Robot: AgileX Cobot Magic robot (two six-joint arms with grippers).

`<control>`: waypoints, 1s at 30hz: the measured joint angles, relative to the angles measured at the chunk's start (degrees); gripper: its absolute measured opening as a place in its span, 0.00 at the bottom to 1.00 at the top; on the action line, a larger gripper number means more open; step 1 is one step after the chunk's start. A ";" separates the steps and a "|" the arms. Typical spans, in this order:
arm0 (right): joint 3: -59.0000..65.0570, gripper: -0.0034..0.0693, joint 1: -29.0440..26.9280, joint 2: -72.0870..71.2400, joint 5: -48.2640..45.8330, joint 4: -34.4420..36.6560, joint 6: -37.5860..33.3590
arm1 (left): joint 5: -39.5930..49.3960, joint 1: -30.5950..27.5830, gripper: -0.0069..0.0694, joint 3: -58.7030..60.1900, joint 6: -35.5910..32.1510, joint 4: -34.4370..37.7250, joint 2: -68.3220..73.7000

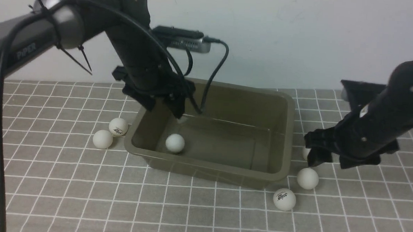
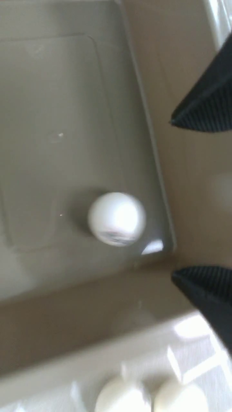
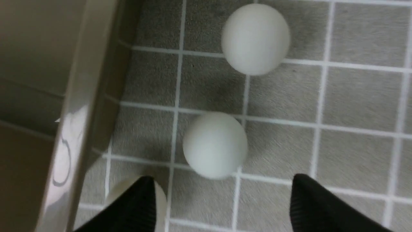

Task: Put the table tennis balls into the box on the grey coffee tablecloth.
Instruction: 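Reach for and grasp a ping pong ball on the table, then release the ping pong ball into the bin and lift the gripper away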

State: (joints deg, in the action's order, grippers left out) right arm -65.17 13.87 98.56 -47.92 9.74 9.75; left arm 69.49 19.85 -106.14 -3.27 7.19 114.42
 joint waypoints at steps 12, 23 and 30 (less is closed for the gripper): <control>-1.63 0.64 0.04 11.78 6.85 -1.54 0.90 | 1.21 -8.84 0.08 -0.75 -0.22 -3.85 -11.86; -3.89 0.53 -1.18 -1.98 -5.62 -2.77 -1.60 | 0.51 -21.52 0.08 20.76 0.79 -2.29 -23.45; -14.03 0.53 5.79 -5.10 -2.24 5.93 -6.80 | -9.59 -20.10 0.12 27.13 -4.40 1.28 -15.78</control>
State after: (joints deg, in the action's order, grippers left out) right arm -79.20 19.66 93.45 -50.16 15.67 2.95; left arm 59.90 -0.25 -79.01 -7.67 8.47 98.64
